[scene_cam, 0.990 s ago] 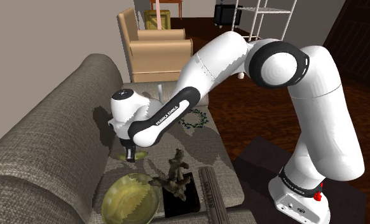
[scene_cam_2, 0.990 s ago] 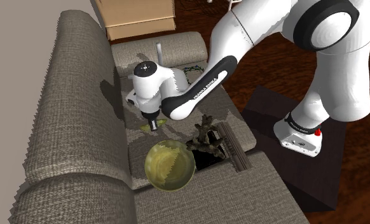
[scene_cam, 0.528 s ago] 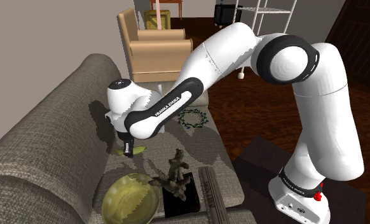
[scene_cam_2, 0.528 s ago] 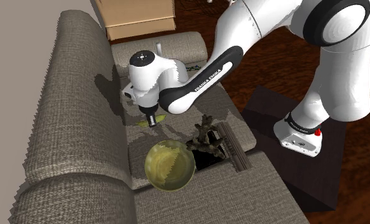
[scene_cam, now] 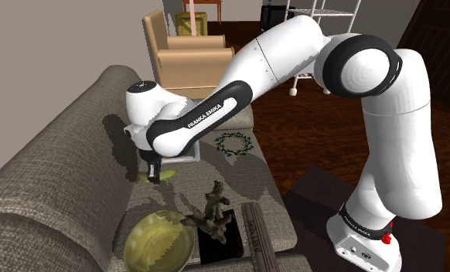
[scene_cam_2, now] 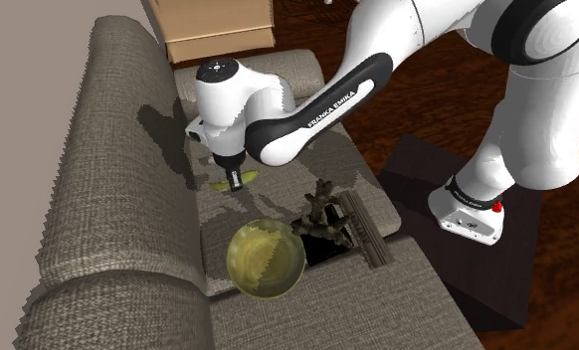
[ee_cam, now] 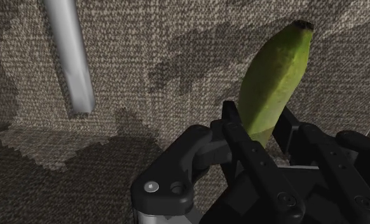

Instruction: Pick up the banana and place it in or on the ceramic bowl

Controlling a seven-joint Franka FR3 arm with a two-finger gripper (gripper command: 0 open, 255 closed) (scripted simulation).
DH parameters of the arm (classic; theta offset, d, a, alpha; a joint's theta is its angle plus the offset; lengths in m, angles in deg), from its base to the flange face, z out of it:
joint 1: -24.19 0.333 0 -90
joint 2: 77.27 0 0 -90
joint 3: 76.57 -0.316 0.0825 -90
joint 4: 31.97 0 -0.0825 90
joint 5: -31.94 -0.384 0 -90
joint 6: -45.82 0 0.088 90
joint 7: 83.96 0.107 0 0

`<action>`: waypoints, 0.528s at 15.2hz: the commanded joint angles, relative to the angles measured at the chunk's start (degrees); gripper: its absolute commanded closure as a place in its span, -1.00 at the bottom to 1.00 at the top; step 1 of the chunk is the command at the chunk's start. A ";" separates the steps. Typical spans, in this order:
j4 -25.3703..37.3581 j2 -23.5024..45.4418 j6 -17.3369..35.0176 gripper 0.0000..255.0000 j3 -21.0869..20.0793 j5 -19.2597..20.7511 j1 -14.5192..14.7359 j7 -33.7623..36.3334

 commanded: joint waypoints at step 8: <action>2.59 -3.18 -5.61 1.00 -0.82 -1.52 -0.49 -1.05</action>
